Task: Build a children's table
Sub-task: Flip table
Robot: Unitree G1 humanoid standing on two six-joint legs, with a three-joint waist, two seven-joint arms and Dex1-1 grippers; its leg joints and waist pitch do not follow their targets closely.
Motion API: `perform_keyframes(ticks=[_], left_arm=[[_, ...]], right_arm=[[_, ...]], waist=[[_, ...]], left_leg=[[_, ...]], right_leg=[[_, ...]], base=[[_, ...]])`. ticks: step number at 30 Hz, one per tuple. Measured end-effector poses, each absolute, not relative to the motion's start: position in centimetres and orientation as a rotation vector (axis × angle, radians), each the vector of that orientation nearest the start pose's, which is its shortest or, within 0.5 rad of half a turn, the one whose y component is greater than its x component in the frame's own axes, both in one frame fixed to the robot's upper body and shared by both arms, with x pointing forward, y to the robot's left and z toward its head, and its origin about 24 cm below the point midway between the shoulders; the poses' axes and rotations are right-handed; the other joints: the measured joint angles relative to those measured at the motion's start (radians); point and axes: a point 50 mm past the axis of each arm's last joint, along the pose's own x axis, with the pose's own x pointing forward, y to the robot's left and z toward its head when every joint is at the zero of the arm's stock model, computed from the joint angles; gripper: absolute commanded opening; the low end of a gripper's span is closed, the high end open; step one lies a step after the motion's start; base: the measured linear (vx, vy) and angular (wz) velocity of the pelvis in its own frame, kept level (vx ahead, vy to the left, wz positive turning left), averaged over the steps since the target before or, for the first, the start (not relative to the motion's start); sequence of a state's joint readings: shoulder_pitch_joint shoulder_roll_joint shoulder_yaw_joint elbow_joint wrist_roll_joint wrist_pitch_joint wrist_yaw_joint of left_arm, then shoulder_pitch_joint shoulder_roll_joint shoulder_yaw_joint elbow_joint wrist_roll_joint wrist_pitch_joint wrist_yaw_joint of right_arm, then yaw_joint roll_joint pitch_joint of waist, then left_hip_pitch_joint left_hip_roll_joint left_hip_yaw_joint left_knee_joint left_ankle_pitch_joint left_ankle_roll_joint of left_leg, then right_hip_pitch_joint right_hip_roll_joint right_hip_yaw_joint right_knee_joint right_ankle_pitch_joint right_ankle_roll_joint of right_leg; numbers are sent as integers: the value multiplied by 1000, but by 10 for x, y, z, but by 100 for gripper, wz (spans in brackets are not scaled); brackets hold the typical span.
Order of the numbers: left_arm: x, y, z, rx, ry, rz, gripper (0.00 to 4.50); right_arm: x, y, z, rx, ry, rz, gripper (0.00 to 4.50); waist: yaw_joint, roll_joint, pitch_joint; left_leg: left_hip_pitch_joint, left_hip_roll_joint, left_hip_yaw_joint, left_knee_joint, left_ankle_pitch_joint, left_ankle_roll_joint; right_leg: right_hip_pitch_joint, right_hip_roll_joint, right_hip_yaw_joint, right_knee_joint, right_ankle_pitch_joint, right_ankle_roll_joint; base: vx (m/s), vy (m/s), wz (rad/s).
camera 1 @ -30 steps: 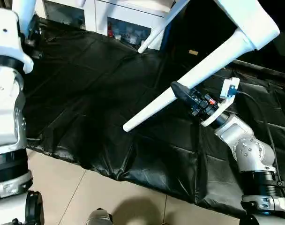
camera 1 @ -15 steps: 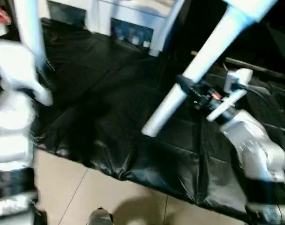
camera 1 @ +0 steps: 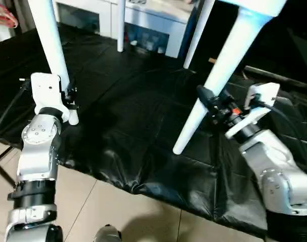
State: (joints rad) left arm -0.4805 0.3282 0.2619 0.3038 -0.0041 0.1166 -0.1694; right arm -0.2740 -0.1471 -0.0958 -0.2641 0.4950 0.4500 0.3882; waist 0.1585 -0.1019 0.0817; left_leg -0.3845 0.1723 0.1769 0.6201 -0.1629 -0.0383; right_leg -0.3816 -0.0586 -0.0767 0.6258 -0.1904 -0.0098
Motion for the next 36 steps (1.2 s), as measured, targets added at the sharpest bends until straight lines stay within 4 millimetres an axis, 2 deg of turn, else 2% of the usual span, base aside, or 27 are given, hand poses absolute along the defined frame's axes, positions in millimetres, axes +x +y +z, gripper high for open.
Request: perform_keyframes(ticks=[2,5,6,7,9,10,11,12,14,16,19,22,23,25,28,30,34,36], left_arm=[[334,252,126,224,-80,83,161],[331,261,124,249,-72,100,161],[329,263,123,253,-73,105,161],[328,265,123,258,-75,108,161],[322,272,122,269,-81,120,217],[317,276,122,287,-81,120,217],[313,279,122,316,-78,114,235],[308,281,122,328,-77,109,235],[304,282,122,333,-81,96,266],[294,282,121,323,-88,48,272],[281,282,121,319,-95,5,298],[270,281,123,303,-104,-15,319],[268,279,125,300,-117,-18,343],[259,277,128,288,-139,-19,354],[246,274,128,253,-157,-24,354],[231,263,123,213,-142,-60,354],[219,240,104,201,-32,-107,354],[214,230,94,200,-5,-92,354]], right_arm=[[283,-136,143,255,-140,572,164],[282,-130,142,206,-139,584,164],[281,-128,141,199,-141,589,219],[281,-127,141,203,-141,592,233],[279,-120,138,206,-128,613,239],[278,-116,135,208,-111,624,239],[275,-112,129,218,-89,634,267],[274,-109,127,223,-76,639,267],[273,-106,124,229,-67,640,284],[269,-108,126,238,-82,612,289],[261,-117,131,252,-113,564,324],[252,-130,131,244,-123,511,350],[249,-132,130,237,-123,500,368],[240,-139,127,218,-112,473,371],[227,-153,117,190,-69,435,371],[214,-157,110,175,-20,427,371],[205,-162,97,167,53,387,371],[201,-163,91,154,84,363,371]], waist=[[-4,2,-1],[-15,3,-9],[-17,1,-11],[-19,0,-12],[-21,-4,-15],[-22,-6,-17],[-22,-5,-16],[-22,-5,-16],[-20,-3,-15],[-14,3,-14],[-9,12,-11],[-11,23,-11],[-12,25,-12],[-14,34,-13],[-17,43,-11],[-20,52,-11],[-27,58,-10],[-43,69,-8]], left_leg=[[2,0,0,-3,0,0],[3,0,-2,-5,0,0],[4,0,-2,-7,0,0],[6,0,-2,-8,0,0],[10,0,-2,-12,0,0],[11,0,-2,-14,0,0],[12,0,-2,-16,0,0],[12,0,-2,-18,0,0],[11,0,-2,-19,0,0],[11,-1,-2,-22,0,0],[11,-1,-1,-24,0,0],[12,-1,-1,-24,-1,0],[13,-1,-1,-24,-1,0],[19,-1,-1,-24,-1,0],[28,-1,-2,-24,-2,0],[33,0,-8,-25,-2,0],[36,0,-17,-26,-3,-1],[37,1,-31,-26,-3,-1]], right_leg=[[1,0,-1,-2,0,0],[1,0,-3,-4,0,0],[1,0,-3,-4,0,0],[1,0,-3,-4,0,0],[3,0,-4,-4,0,0],[5,0,-4,-5,0,-1],[4,0,-5,-6,0,-1],[3,0,-5,-7,1,-2],[1,0,-6,-9,2,-3],[1,0,-6,-10,2,-4],[1,0,-6,-12,2,-6],[3,0,-6,-14,1,-5],[3,0,-6,-14,1,-5],[3,0,-6,-16,1,-4],[11,0,-8,-19,0,-3],[21,0,-17,-30,0,-3],[24,0,-27,-42,0,-3],[36,-1,-46,-58,0,-3]], base=[[0,0,0],[0,0,0],[0,0,0],[0,0,0],[0,0,0],[0,0,0],[0,0,0],[0,0,0],[0,0,0],[0,0,0],[0,0,0],[0,0,0],[0,0,0],[0,0,0],[0,0,0],[0,0,0],[0,0,0],[0,0,0]])
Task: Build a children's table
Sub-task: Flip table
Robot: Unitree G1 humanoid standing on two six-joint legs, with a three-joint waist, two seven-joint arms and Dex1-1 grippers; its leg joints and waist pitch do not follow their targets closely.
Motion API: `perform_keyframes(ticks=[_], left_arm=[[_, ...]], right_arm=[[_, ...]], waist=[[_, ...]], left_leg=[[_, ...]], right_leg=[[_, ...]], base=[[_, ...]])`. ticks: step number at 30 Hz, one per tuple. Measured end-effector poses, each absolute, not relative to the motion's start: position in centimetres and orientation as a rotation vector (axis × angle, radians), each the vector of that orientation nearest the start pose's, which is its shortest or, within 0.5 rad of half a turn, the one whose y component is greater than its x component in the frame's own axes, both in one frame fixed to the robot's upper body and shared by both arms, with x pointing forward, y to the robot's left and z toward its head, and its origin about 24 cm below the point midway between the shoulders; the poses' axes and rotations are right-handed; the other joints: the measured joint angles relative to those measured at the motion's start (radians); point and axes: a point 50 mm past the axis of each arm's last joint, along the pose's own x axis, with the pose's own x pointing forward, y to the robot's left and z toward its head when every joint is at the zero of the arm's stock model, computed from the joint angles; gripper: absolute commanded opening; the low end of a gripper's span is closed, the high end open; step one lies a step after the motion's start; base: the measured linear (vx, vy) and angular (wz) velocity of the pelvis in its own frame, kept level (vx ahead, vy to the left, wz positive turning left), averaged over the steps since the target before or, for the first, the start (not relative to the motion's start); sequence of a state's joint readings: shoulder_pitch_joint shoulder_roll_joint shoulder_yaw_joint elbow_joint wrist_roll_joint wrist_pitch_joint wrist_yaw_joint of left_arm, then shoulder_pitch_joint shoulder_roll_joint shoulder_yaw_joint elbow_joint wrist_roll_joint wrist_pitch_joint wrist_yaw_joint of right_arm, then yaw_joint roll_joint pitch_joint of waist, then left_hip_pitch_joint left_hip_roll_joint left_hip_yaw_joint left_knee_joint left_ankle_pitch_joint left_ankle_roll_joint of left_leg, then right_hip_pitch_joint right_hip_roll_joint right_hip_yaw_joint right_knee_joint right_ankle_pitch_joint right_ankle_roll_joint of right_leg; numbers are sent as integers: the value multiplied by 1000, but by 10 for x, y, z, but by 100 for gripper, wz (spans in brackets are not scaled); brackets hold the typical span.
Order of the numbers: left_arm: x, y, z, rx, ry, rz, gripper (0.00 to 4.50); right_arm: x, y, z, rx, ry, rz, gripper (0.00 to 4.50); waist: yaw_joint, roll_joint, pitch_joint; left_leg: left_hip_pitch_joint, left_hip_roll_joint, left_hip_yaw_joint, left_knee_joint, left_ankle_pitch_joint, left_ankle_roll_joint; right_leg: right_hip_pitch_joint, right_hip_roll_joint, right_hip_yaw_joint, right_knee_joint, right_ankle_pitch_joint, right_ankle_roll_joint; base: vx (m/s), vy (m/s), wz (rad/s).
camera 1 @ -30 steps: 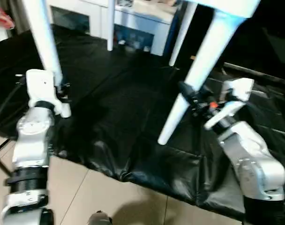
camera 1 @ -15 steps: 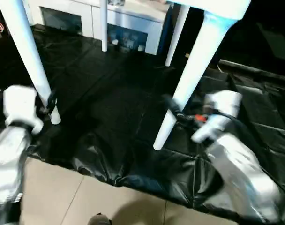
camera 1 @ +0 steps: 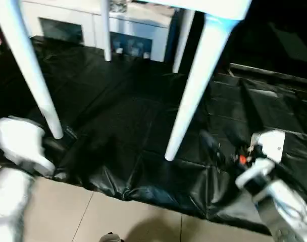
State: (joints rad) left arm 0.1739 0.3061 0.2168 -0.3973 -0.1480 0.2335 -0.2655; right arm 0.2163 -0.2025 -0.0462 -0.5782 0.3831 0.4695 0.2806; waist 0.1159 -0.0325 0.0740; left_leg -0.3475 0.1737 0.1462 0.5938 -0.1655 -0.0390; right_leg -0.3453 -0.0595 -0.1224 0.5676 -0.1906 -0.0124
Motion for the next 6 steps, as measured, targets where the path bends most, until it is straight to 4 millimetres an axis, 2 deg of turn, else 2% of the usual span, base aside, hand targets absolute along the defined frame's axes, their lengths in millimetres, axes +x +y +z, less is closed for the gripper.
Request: perform_keyframes(ticks=[1,2,3,4,5,6], left_arm=[[212,227,92,202,-1,-83,354],[211,226,91,209,-1,-79,354],[212,223,92,214,-13,-75,354],[211,220,93,215,-23,-69,354],[209,217,91,203,-21,-63,354],[203,215,84,197,9,-59,354]], right_arm=[[200,-163,89,153,95,356,371],[199,-162,87,153,105,354,371],[197,-162,83,145,125,338,371],[196,-162,80,138,138,327,371],[197,-162,76,129,154,316,371],[199,-162,73,114,168,310,371]], waist=[[-5,3,0],[-1,2,1],[6,-11,-2],[19,-31,-6],[28,-44,-11],[41,-32,-12]], left_leg=[[-1,1,-3,-1,0,0],[-8,1,-2,-4,0,0],[-11,-1,15,0,0,0],[-13,-6,36,4,1,-1],[-12,-13,36,20,-6,-5],[-22,-23,-7,55,-43,-20]], right_leg=[[3,0,-4,-3,0,0],[7,1,-1,24,-13,-2],[1,-3,32,100,-72,-11],[3,-10,63,136,-99,3],[-17,-16,76,147,-107,16],[-22,-18,69,147,-107,16]], base=[[0,0,0],[-91,19,-6],[-89,-36,3],[-89,-36,3],[28,-102,4],[49,-63,-2]])
